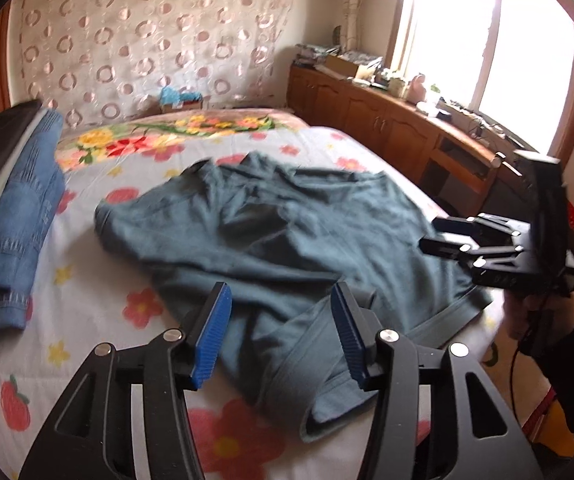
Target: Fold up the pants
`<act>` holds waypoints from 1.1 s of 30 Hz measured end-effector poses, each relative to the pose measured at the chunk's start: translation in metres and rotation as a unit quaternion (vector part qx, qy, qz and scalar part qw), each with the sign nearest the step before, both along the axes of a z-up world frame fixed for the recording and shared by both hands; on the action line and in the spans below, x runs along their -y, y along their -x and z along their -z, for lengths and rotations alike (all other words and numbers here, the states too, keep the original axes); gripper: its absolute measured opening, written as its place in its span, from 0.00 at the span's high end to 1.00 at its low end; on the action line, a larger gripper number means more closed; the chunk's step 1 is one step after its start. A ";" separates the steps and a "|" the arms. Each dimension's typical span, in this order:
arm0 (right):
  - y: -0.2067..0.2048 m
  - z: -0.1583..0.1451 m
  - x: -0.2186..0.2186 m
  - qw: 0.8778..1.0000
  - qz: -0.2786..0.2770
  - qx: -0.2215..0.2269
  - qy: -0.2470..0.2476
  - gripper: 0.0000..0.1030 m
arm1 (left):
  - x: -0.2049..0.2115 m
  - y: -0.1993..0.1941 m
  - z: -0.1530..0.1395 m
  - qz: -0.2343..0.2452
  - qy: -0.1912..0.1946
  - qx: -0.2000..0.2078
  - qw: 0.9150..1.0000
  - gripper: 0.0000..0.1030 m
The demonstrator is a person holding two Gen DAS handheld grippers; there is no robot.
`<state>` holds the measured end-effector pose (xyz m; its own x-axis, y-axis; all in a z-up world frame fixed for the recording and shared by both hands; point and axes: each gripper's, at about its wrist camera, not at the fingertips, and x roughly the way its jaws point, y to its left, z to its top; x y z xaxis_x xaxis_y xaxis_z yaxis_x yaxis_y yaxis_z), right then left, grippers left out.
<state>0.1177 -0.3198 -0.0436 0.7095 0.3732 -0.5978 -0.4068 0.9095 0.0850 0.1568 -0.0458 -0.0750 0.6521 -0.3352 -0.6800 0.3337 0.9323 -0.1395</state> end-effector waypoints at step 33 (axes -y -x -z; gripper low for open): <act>-0.011 0.016 -0.066 0.994 -0.089 -0.059 -0.035 0.64 | -0.035 0.020 0.050 -0.065 -0.034 -0.027 0.997 0.26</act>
